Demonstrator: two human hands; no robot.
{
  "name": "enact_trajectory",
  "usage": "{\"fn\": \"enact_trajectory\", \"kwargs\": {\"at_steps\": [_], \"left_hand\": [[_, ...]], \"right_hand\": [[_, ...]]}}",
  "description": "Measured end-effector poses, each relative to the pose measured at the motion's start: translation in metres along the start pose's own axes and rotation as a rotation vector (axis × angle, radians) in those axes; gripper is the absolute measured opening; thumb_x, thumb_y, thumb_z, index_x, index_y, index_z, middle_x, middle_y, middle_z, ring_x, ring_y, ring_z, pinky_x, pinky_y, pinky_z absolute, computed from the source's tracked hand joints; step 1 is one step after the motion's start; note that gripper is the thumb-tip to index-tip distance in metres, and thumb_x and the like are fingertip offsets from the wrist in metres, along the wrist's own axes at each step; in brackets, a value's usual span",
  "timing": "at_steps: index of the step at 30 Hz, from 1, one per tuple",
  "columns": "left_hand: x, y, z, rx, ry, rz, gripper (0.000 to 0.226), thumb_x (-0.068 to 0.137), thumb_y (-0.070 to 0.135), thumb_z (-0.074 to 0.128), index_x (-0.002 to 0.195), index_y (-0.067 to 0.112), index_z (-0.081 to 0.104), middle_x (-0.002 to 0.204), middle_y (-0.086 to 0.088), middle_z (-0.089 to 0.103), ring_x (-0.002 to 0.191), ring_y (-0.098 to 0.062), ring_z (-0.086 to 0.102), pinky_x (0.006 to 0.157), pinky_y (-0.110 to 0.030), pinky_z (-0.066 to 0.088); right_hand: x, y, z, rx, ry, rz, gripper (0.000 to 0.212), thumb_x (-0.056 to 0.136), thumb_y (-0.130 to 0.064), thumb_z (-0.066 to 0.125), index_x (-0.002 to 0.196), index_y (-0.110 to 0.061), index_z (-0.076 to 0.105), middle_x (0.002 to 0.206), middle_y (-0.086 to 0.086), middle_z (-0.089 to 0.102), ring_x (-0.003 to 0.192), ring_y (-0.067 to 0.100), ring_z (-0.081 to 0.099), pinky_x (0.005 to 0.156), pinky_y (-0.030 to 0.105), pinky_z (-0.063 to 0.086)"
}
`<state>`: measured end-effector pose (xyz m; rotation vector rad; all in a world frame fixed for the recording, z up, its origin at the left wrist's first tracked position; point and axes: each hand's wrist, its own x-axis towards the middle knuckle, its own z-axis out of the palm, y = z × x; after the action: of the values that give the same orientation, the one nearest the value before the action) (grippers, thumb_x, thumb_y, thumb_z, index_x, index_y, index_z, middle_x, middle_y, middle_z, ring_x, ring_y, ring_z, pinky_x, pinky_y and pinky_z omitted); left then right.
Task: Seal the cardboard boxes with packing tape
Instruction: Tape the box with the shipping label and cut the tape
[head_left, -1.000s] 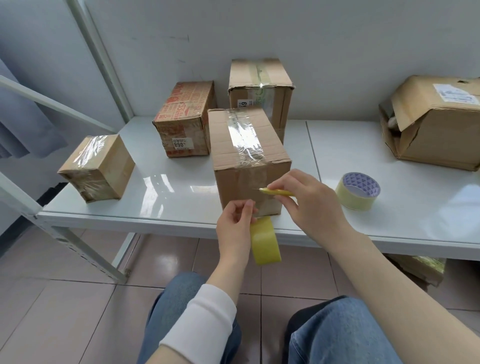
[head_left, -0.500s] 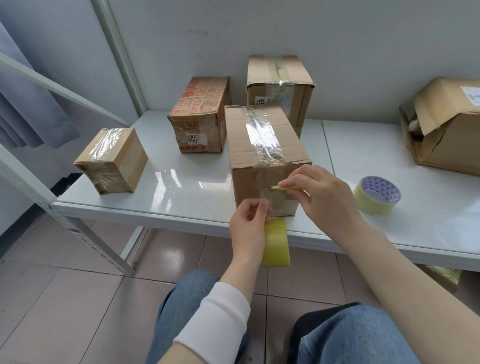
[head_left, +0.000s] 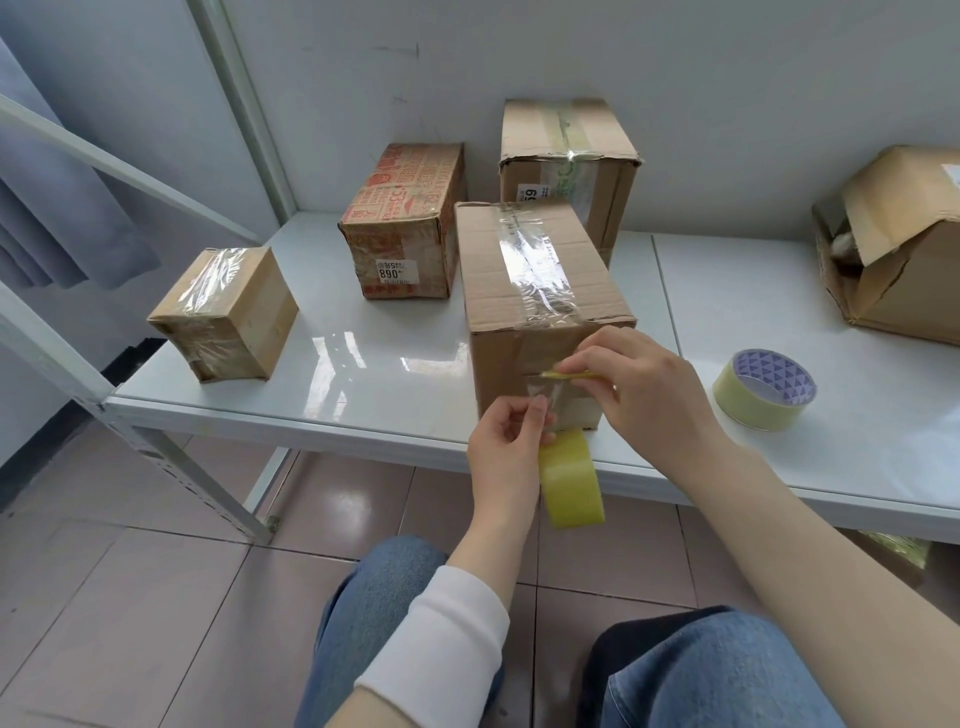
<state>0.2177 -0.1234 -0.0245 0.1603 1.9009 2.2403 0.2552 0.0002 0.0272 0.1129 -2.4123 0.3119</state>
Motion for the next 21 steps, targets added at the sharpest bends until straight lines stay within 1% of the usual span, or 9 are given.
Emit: {"fn": "enact_trajectory", "kwargs": {"at_steps": [3,6,8,10,12,13,16,19,21], "left_hand": [[0.001,-0.004,-0.006,0.06,0.013,0.013,0.018,0.092,0.016,0.06,0.075,0.017,0.061,0.069,0.005,0.062,0.055,-0.001,0.055,0.063,-0.015,0.045],[-0.004,-0.01,-0.014,0.117,-0.012,0.003,0.018,0.092,0.019,0.059,0.074,0.019,0.061,0.067,0.013,0.063,0.06,-0.003,0.055,0.067,-0.017,0.045],[-0.009,-0.011,-0.018,0.149,-0.052,0.0,0.018,0.092,0.02,0.059,0.074,0.02,0.06,0.065,0.016,0.063,0.063,-0.003,0.055,0.069,-0.016,0.045],[-0.013,-0.007,-0.018,0.133,-0.08,0.013,0.018,0.092,0.018,0.059,0.074,0.02,0.06,0.065,0.017,0.063,0.064,-0.004,0.056,0.071,-0.018,0.045],[-0.016,0.0,-0.016,0.1,-0.117,0.063,0.017,0.091,0.016,0.06,0.075,0.022,0.062,0.066,0.016,0.064,0.066,-0.005,0.057,0.071,-0.018,0.046],[-0.017,0.004,-0.014,0.093,-0.147,0.103,0.017,0.091,0.015,0.06,0.076,0.023,0.062,0.067,0.016,0.064,0.067,-0.005,0.057,0.07,-0.017,0.047],[-0.023,0.017,-0.007,0.087,-0.264,0.216,0.016,0.09,0.014,0.061,0.079,0.026,0.063,0.069,0.015,0.064,0.068,-0.007,0.057,0.069,-0.017,0.048],[-0.027,0.026,0.003,0.096,-0.339,0.253,0.016,0.089,0.015,0.061,0.079,0.028,0.063,0.069,0.016,0.064,0.067,-0.006,0.057,0.069,-0.018,0.048],[-0.029,0.028,0.011,0.104,-0.372,0.255,0.017,0.09,0.015,0.06,0.079,0.029,0.062,0.068,0.017,0.064,0.067,-0.005,0.057,0.069,-0.018,0.048]], "right_hand": [[-0.008,0.009,-0.006,-0.049,0.014,0.038,0.01,0.076,-0.01,0.065,0.082,-0.012,0.073,0.08,0.003,0.066,0.073,0.025,0.064,0.052,0.031,0.053],[-0.019,0.017,-0.013,-0.093,-0.02,0.084,0.013,0.073,-0.002,0.074,0.083,-0.01,0.073,0.08,0.004,0.066,0.071,0.026,0.063,0.053,0.027,0.05],[-0.03,0.02,-0.02,-0.082,-0.054,0.134,0.014,0.075,-0.002,0.074,0.085,-0.011,0.071,0.081,0.003,0.066,0.068,0.024,0.063,0.052,0.023,0.046],[-0.038,0.016,-0.028,0.058,-0.071,0.264,0.014,0.079,-0.005,0.07,0.09,-0.013,0.067,0.084,-0.001,0.064,0.065,0.017,0.064,0.054,0.019,0.046],[-0.04,0.008,-0.035,0.33,-0.088,0.481,0.017,0.085,-0.009,0.064,0.094,-0.022,0.058,0.085,-0.009,0.061,0.063,0.009,0.063,0.057,0.009,0.044],[-0.039,0.002,-0.038,0.488,-0.095,0.59,0.018,0.087,-0.01,0.061,0.094,-0.025,0.055,0.086,-0.01,0.06,0.063,0.007,0.062,0.056,0.009,0.044],[-0.034,-0.005,-0.045,0.815,-0.078,0.858,0.015,0.094,-0.013,0.051,0.096,-0.027,0.057,0.094,-0.002,0.062,0.069,0.006,0.059,0.056,0.019,0.042],[-0.032,-0.008,-0.056,0.959,-0.095,1.002,0.014,0.095,-0.023,0.047,0.101,-0.02,0.059,0.1,0.001,0.062,0.08,0.011,0.057,0.062,0.025,0.039],[-0.032,-0.008,-0.065,0.987,-0.115,1.011,0.036,0.085,-0.041,0.05,0.108,-0.014,0.058,0.102,0.002,0.062,0.083,0.011,0.055,0.064,0.026,0.039]]}}
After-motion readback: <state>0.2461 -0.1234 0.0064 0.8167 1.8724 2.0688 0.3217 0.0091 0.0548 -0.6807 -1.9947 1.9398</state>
